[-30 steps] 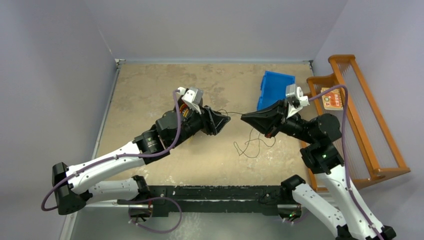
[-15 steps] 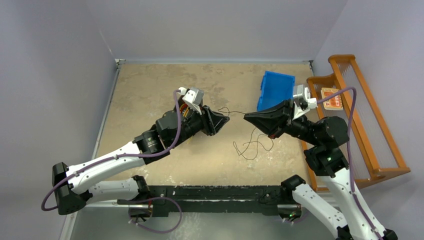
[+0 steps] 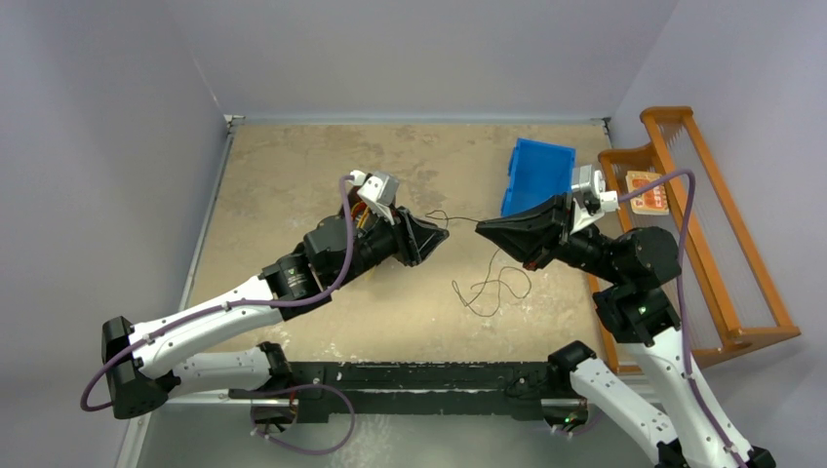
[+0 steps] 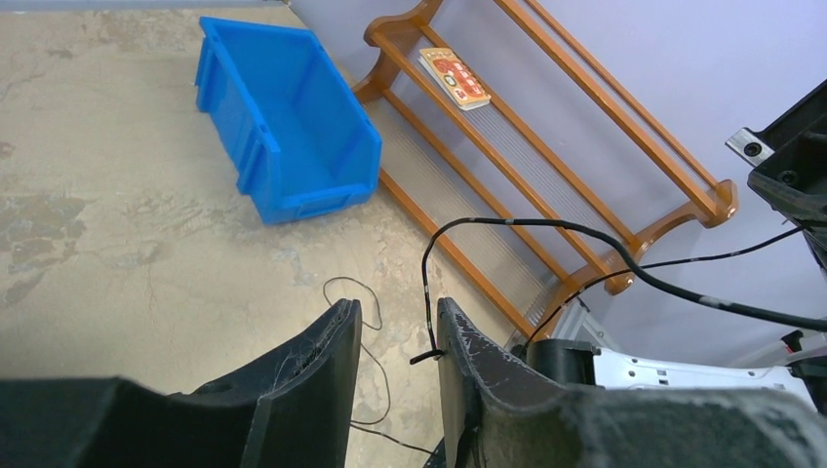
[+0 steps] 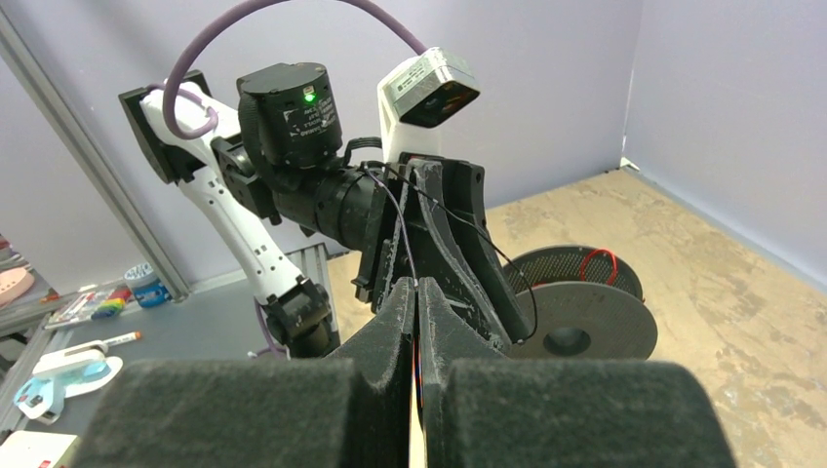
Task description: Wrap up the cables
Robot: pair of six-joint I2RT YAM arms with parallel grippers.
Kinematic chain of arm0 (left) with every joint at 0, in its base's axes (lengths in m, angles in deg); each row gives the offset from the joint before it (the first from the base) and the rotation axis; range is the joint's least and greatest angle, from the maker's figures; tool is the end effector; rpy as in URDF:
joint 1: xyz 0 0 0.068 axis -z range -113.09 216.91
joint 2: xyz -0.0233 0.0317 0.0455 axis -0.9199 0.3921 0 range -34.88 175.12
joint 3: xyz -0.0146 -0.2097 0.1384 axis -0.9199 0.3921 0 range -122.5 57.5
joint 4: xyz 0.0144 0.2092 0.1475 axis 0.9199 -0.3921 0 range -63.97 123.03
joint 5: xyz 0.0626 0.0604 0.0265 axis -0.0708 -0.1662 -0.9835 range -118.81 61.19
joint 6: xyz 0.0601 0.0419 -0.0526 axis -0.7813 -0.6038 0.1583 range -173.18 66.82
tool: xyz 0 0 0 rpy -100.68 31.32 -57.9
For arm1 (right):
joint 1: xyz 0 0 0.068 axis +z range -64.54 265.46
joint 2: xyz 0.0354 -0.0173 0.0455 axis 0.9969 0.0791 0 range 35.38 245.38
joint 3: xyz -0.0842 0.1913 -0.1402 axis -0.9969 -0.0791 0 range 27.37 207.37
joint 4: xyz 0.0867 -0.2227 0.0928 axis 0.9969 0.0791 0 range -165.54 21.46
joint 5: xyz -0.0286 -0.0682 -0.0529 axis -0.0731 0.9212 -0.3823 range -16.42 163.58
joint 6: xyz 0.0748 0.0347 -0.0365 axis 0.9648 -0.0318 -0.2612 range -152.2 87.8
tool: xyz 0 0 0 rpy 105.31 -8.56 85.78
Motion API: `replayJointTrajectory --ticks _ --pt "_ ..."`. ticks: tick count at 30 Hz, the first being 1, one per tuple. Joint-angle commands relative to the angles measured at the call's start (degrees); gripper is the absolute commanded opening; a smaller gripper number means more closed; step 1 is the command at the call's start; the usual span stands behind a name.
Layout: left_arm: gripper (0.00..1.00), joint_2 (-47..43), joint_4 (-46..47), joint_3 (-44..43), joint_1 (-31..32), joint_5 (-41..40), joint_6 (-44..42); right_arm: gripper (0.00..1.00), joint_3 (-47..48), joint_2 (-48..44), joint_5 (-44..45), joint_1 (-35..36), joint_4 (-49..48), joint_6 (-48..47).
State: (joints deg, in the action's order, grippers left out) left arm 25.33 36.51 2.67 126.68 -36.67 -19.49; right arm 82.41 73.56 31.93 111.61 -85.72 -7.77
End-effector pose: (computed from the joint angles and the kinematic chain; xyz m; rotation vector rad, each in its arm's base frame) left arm 0.1593 -0.2516 0.3557 0.2777 1.7069 -1.1341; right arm 0.1210 0.1191 0.4511 -0.7079 1.1021 1.1589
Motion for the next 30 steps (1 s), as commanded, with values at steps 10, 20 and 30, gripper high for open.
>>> replayJointTrajectory --ticks 10,20,30 --pt "0.04 -1.19 2.9 -1.43 0.08 0.92 -0.1 0.0 1.2 0.18 -0.14 0.13 -0.37 -0.89" --pt "0.0 -3.31 -2.33 -1.49 0.01 0.16 -3.08 0.0 0.85 -2.86 20.58 0.13 10.49 -1.89" --pt "0.0 -11.9 -13.41 -0.72 0.02 -2.0 -7.56 0.0 -6.28 -3.99 44.06 0.1 22.0 3.39"
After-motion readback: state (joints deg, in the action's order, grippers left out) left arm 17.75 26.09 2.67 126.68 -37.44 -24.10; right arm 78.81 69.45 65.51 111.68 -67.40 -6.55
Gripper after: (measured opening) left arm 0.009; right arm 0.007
